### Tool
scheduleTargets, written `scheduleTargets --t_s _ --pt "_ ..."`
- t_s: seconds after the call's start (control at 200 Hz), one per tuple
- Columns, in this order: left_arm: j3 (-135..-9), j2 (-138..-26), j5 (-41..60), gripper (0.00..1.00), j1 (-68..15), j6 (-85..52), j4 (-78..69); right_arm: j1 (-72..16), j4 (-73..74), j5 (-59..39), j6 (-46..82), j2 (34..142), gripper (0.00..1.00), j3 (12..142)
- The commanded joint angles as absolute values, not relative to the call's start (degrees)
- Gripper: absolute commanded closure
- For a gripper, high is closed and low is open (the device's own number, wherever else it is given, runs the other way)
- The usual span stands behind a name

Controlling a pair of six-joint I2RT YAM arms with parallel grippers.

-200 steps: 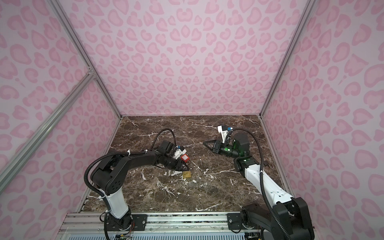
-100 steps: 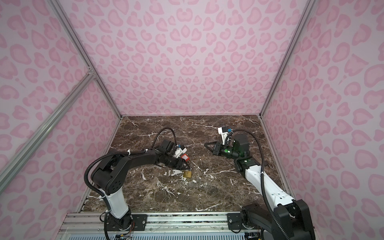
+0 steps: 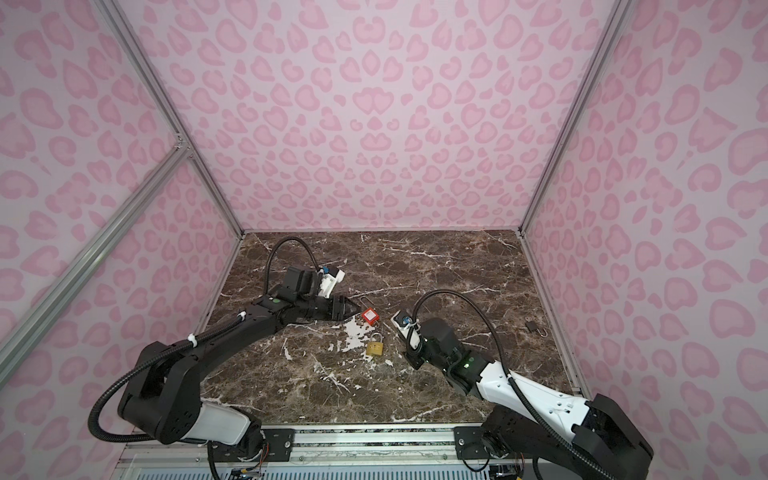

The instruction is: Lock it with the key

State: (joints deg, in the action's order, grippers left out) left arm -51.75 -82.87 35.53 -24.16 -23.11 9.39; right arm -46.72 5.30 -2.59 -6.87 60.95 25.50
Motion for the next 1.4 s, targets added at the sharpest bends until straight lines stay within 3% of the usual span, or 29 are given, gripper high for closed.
scheduleTargets --t_s 0.0,0.455,1.395 --pt "-50.4 -79.9 34.8 0.44 -23.2 -24.7 10.1 -50.7 13.4 8.7 -15.6 63.5 1.00 24.9" --pt "-43.9 -72.0 33.3 0.43 -22.2 -26.5 9.0 -56.3 8.0 14.9 -11.7 80.6 1.00 35.1" --pt "-42.5 -70.5 33.2 0.42 -21.6 -26.6 8.5 -57.6 10.5 17.6 -6.3 88.0 1.00 33.3"
